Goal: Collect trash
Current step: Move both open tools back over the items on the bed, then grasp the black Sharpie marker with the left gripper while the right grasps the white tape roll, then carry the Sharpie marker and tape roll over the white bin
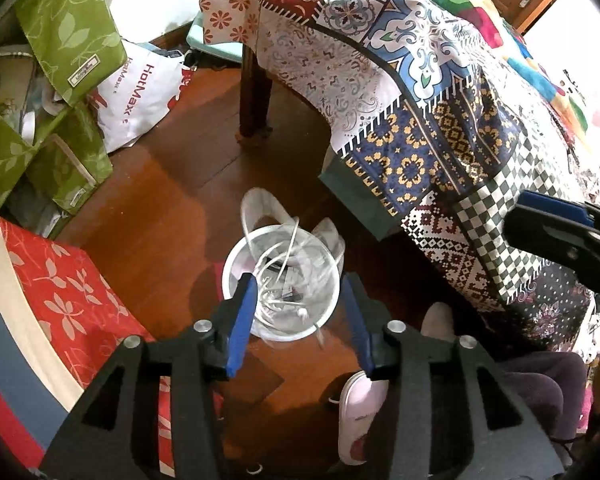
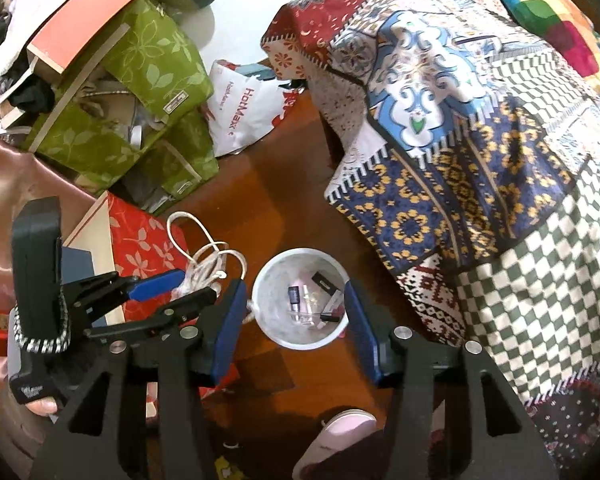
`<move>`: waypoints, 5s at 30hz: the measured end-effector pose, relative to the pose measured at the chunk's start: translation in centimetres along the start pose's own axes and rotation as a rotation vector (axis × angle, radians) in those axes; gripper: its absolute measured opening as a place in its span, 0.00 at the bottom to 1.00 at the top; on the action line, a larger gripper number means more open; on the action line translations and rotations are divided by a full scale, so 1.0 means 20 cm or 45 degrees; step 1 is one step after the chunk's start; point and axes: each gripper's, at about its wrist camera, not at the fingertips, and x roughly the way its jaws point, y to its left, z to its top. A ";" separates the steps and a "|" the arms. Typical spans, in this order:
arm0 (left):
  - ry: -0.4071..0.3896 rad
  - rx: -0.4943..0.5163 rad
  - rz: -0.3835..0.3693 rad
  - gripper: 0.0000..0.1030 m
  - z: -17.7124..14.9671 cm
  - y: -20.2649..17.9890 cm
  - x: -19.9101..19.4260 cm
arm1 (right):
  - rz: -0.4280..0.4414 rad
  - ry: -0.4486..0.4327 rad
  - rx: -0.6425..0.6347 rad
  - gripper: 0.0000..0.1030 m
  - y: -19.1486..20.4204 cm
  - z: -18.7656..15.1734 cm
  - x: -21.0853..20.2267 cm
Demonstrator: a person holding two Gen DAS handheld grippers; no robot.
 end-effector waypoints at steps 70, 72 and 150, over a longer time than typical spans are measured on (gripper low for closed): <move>-0.149 0.967 -0.323 0.25 0.69 -2.83 0.63 | -0.567 -0.481 0.605 0.46 -2.17 -0.43 -1.17; -0.148 0.960 -0.336 0.21 0.70 -2.84 0.66 | -0.572 -0.472 0.612 0.46 -2.21 -0.39 -1.13; -0.794 0.300 -0.044 0.09 0.02 -0.86 -1.22 | -0.337 -0.789 0.094 0.22 -0.19 -0.17 -1.40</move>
